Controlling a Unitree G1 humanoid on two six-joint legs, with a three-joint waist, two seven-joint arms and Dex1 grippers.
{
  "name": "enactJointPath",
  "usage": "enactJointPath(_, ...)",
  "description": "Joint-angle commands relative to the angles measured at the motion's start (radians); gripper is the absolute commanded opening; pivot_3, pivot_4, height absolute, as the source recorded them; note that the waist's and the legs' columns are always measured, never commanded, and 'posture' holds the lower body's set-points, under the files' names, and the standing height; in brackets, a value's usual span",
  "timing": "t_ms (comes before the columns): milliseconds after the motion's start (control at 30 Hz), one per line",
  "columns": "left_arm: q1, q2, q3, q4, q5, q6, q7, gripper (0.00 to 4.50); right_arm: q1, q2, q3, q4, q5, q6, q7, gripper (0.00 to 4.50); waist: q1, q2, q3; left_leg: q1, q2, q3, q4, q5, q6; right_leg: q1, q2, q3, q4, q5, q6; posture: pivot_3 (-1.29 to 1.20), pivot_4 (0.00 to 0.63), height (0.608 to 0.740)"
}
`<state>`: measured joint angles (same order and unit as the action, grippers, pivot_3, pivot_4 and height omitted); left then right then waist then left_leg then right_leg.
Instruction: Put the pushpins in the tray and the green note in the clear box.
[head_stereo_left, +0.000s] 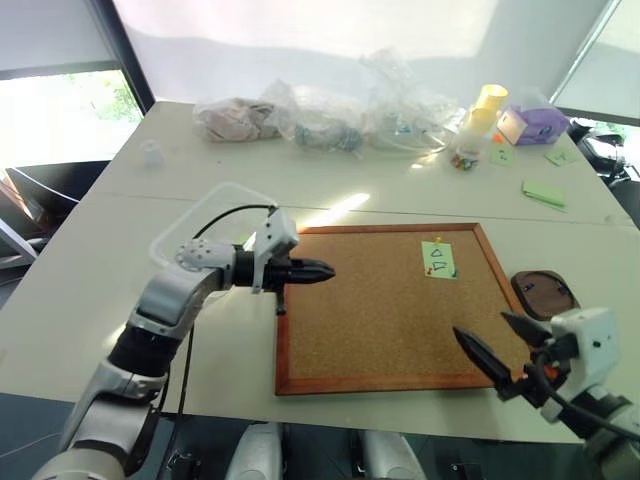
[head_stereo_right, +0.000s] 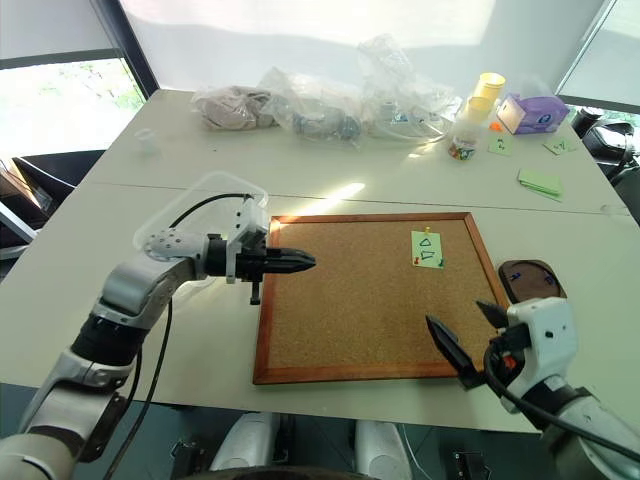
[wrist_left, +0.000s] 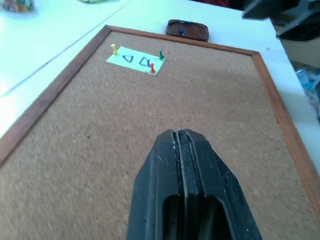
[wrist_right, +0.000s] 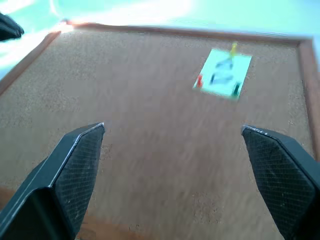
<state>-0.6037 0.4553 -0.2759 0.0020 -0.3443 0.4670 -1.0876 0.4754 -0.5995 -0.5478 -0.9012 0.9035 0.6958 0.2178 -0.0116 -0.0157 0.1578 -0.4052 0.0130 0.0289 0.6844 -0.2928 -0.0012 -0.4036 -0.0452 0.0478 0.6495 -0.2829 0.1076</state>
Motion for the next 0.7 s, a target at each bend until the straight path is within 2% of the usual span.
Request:
enactJointPath(33,-0.024,-0.061,-0.077,0.082,0.074,-0.085,-0.002,0.07,-0.169,-0.033,0.066,0.099,-0.073,0.023,-0.078,4.5,0.0,0.001,-0.001,0.001,-0.001,0.001,0.0,0.0,0.0,0.0,0.0,0.001,0.0,0.0,0.0,0.0,0.15,0.74)
enactJointPath(167,-0.057,-0.139,-0.123,0.265,0.168,-0.231,0.026,0.07,-0.465,-0.03,0.203,0.321,-0.191,0.044,-0.134,4.5,-0.003,0.001,0.0,0.0,0.0,0.001,-0.001,0.0,0.0,-0.002,0.001,0.001,0.001,0.0,0.0,0.0,0.15,0.74)
enactJointPath(300,-0.08,-0.167,-0.131,0.379,0.23,-0.305,0.041,0.07,-0.64,0.01,0.322,0.502,-0.311,0.036,-0.149,4.5,0.0,0.001,0.0,-0.002,0.0,0.0,-0.001,0.0,0.0,-0.004,0.002,0.001,0.001,0.0,0.0,0.0,0.15,0.74)
enactJointPath(500,-0.067,-0.167,-0.15,0.419,0.287,-0.349,0.032,0.07,-0.771,0.106,0.39,0.701,-0.429,-0.015,-0.153,4.5,0.001,0.002,-0.001,-0.003,-0.001,0.0,-0.001,0.0,0.0,-0.004,0.0,0.001,0.0,0.0,0.001,0.0,0.15,0.74)
enactJointPath(700,-0.05,-0.182,-0.145,0.414,0.301,-0.355,0.046,0.07,-0.821,0.134,0.392,0.815,-0.493,-0.066,-0.111,4.5,0.001,0.003,-0.001,-0.002,-0.001,0.001,-0.001,0.0,0.0,-0.003,0.0,0.001,0.001,0.0,0.001,0.0,0.15,0.74)
